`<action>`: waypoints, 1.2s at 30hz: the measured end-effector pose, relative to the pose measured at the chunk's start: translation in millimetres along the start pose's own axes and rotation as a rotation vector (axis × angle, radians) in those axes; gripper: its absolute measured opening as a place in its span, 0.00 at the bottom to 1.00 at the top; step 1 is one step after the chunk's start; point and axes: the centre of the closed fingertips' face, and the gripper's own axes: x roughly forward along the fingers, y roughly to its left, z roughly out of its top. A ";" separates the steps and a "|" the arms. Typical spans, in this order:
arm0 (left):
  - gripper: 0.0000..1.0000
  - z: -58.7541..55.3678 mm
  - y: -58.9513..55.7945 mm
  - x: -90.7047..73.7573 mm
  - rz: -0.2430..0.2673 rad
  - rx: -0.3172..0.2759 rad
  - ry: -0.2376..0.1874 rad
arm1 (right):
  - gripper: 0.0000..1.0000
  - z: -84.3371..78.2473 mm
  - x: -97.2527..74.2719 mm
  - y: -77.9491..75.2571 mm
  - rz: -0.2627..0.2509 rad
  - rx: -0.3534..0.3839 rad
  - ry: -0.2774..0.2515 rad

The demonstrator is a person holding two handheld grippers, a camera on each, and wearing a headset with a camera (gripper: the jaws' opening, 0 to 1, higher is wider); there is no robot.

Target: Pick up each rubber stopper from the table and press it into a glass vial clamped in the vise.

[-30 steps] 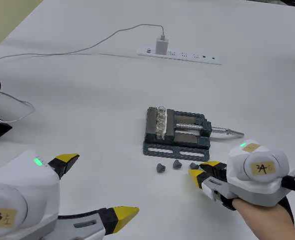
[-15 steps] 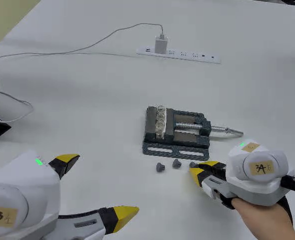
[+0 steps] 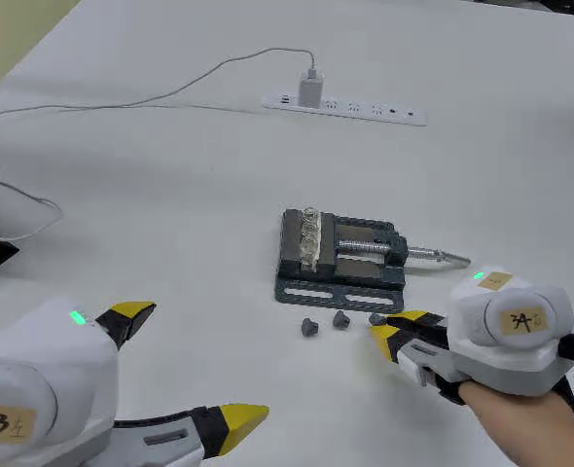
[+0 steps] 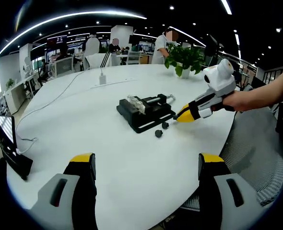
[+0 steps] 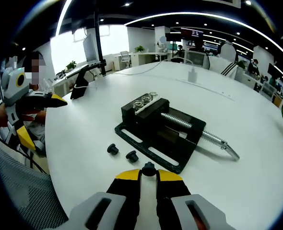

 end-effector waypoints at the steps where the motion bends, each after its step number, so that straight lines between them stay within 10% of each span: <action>1: 0.86 0.2 -0.4 0.4 -0.003 0.010 0.000 | 0.07 1.0 -1.7 1.4 0.010 -0.005 0.001; 22: 0.71 11.3 -24.9 26.4 -0.169 0.461 0.075 | 0.07 22.9 -40.9 50.2 0.213 -0.173 0.059; 36: 0.56 38.1 -39.8 44.3 -0.295 0.662 0.031 | 0.07 32.0 -49.6 72.8 0.289 -0.268 0.099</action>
